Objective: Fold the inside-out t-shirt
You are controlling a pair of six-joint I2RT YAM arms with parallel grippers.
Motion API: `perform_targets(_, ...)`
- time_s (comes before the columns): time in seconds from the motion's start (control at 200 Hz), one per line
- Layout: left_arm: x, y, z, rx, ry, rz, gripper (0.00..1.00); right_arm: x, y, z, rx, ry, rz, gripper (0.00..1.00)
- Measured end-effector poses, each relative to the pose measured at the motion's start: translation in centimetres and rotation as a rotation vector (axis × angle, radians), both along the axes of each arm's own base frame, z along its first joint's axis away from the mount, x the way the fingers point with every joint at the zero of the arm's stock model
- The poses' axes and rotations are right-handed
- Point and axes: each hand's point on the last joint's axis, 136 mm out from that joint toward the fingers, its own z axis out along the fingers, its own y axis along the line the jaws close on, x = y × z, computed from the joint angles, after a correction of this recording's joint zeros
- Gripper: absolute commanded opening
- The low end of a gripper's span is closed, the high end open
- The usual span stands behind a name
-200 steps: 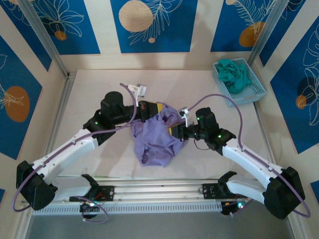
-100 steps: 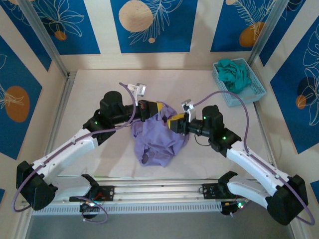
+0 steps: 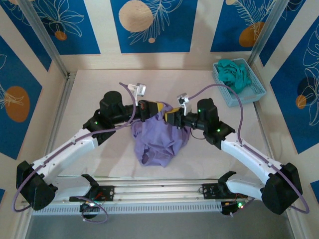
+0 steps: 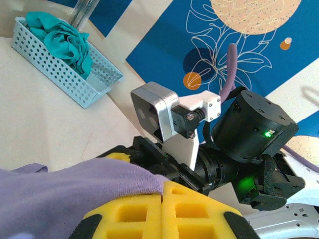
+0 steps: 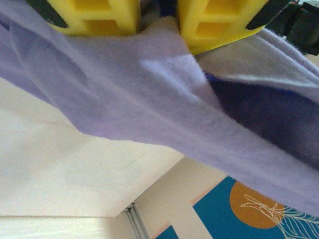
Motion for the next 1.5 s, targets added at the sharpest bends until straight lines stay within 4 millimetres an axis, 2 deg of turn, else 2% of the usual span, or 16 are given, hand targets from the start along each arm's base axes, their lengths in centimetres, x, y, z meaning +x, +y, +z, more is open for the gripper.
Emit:
perform_targets(0.04, 0.0, 0.0, 0.0, 0.0, 0.0, 0.0, 0.0, 0.0, 0.1, 0.3, 0.004, -0.009, 0.005, 0.0)
perform_targets(0.23, 1.0, 0.8, -0.1, 0.002, 0.002, 0.033, 0.0, -0.9, -1.0, 2.4, 0.073, -0.006, 0.051, 0.0)
perform_targets(0.365, 2.7, 2.2, -0.4, 0.012, 0.01, 0.102, 0.0, -2.6, -2.3, 5.1, 0.158, -0.008, 0.122, 0.0)
perform_targets(0.47, 3.3, 2.8, -0.9, 0.032, 0.021, 0.132, 0.0, -4.0, -2.3, 6.3, 0.214, 0.017, 0.201, 0.0)
perform_targets(0.625, 3.6, 3.2, -1.3, 0.048, 0.024, 0.146, 0.0, -5.2, -2.0, 6.2, 0.237, 0.068, 0.29, 0.0)
perform_targets(0.8, 3.8, 4.8, -1.2, 0.064, 0.022, 0.179, 0.0, -4.2, -3.6, 5.2, 0.255, 0.092, 0.238, 0.0)
perform_targets(0.92, 3.1, 5.6, -1.0, 0.09, 0.0, 0.18, 0.0, -4.5, -3.6, 4.4, 0.276, 0.122, 0.251, 0.0)
perform_targets(1.115, 3.2, 6.6, -3.2, 0.191, 0.001, 0.206, 0.0, -5.1, -3.4, 5.4, 0.296, 0.087, 0.3, 0.0)
perform_targets(1.3, 4.6, 8.3, -5.9, 0.312, 0.021, 0.293, 0.19, -5.8, -2.9, 5.6, 0.298, 0.074, 0.34, 0.0)
perform_targets(1.5, 4.6, 8.3, -8.1, 0.346, 0.053, 0.287, 0.4, -5.4, -2.4, 5.1, 0.293, 0.093, 0.319, 0.0)
